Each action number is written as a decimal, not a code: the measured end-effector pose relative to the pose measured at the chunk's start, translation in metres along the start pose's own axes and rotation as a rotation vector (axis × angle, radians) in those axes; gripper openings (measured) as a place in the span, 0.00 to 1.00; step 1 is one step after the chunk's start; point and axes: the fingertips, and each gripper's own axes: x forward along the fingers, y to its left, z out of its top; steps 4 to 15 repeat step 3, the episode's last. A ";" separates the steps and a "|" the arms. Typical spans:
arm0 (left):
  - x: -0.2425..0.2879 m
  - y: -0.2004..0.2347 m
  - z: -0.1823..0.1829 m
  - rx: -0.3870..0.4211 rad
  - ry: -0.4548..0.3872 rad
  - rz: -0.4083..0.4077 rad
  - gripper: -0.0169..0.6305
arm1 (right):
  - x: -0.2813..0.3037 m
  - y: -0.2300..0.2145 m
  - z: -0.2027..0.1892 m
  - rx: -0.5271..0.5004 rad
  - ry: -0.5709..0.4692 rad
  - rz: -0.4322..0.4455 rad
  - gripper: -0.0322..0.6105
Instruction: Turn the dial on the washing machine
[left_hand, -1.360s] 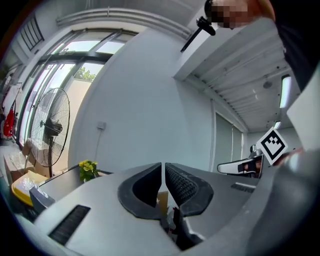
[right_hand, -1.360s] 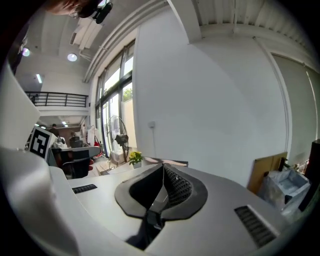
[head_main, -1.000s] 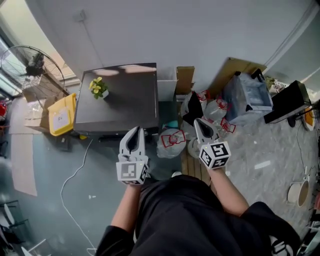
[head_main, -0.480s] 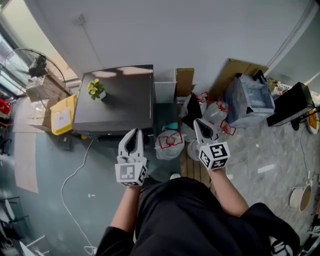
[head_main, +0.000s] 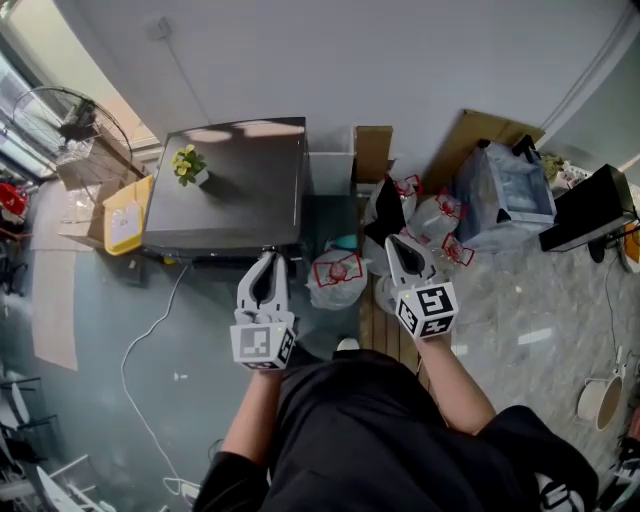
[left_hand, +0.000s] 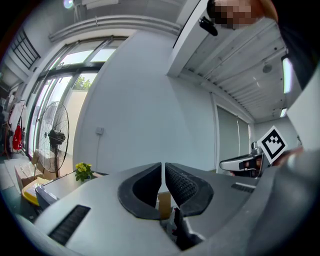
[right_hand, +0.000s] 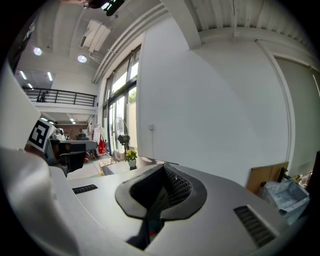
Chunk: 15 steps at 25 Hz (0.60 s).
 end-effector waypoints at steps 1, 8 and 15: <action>0.000 -0.003 -0.002 0.001 0.005 0.000 0.06 | -0.001 -0.001 -0.002 0.002 0.001 0.002 0.05; -0.001 -0.010 -0.005 0.004 0.012 -0.002 0.06 | -0.004 -0.002 -0.005 0.006 0.002 0.005 0.05; -0.001 -0.010 -0.005 0.004 0.012 -0.002 0.06 | -0.004 -0.002 -0.005 0.006 0.002 0.005 0.05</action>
